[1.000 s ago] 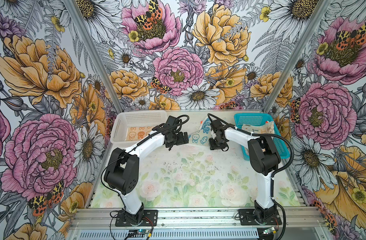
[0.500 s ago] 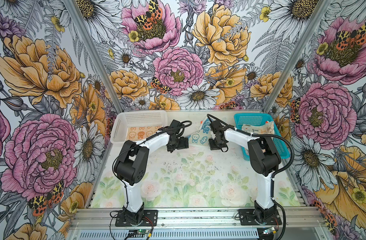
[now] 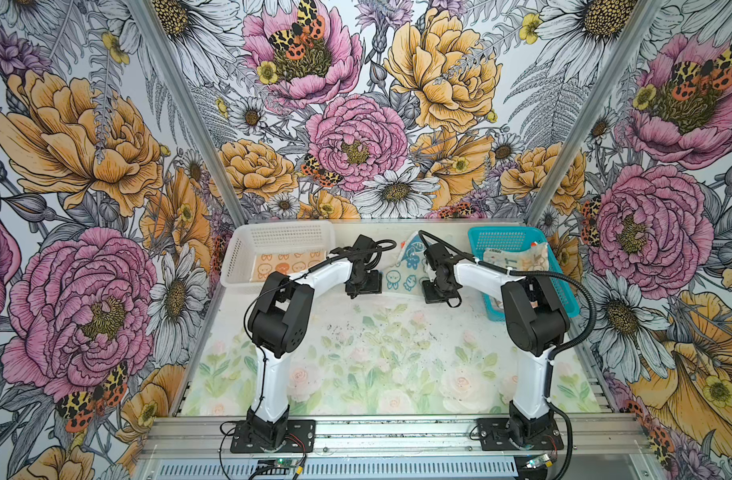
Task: Fold and stack the towels
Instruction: 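Grasp the towel's near corner with the left gripper while the right gripper holds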
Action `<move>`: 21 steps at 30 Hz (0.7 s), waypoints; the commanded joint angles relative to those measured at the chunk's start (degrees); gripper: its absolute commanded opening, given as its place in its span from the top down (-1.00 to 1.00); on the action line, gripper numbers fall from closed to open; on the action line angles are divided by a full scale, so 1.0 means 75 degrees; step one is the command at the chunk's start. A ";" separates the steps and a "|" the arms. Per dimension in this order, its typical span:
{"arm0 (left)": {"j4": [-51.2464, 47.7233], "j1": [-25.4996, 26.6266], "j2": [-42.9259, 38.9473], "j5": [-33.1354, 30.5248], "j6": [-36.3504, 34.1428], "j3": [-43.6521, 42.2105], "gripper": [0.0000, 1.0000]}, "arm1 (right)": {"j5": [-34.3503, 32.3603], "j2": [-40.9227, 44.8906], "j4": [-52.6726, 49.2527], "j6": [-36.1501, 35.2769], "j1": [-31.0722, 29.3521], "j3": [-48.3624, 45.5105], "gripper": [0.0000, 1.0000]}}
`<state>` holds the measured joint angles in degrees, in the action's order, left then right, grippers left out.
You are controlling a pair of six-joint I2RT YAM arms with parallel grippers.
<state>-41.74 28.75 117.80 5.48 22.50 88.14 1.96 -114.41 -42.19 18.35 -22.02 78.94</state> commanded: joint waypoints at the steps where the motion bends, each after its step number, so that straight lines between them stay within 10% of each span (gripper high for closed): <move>1: -0.0255 -0.0008 0.0285 -0.0365 -0.0232 0.0216 -0.24 | 0.0035 0.0193 -0.0140 -0.0128 0.0109 -0.0164 1.00; 21: -0.0634 0.0149 0.0974 -0.0813 -0.0446 0.0788 0.16 | 0.0208 0.0298 -0.0116 -0.0210 0.0144 -0.0135 1.00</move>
<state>-46.28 29.30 123.28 0.34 19.94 93.01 3.27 -114.26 -42.13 17.61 -21.39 78.85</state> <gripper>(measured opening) 0.428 0.060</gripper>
